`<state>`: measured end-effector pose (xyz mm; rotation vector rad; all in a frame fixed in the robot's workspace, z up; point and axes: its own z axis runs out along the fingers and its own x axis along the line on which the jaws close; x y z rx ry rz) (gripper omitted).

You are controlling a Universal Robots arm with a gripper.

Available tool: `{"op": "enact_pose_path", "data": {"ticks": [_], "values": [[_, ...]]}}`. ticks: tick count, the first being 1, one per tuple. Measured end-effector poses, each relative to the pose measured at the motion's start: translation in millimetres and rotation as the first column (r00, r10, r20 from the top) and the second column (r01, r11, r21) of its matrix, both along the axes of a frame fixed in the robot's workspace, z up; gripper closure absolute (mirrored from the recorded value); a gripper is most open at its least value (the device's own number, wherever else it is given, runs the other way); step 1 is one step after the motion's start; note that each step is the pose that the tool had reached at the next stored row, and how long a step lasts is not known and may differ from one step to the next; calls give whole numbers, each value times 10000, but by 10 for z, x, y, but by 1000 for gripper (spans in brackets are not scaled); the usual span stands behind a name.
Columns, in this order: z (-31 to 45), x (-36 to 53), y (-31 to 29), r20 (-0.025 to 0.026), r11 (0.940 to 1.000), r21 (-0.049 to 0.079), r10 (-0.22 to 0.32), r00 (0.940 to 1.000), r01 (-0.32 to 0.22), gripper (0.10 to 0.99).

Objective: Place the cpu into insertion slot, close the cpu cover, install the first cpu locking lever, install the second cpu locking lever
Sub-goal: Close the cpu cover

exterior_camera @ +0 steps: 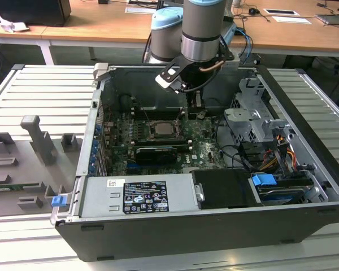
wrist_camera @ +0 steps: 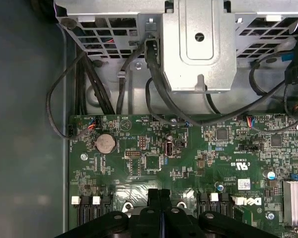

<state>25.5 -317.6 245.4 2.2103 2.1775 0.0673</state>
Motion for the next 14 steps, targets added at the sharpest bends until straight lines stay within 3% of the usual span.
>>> {"op": "enact_pose_path", "data": {"ticks": [14], "values": [[0, -63, 0, 0, 10000, 0, 0, 10000, 0, 980]]}}
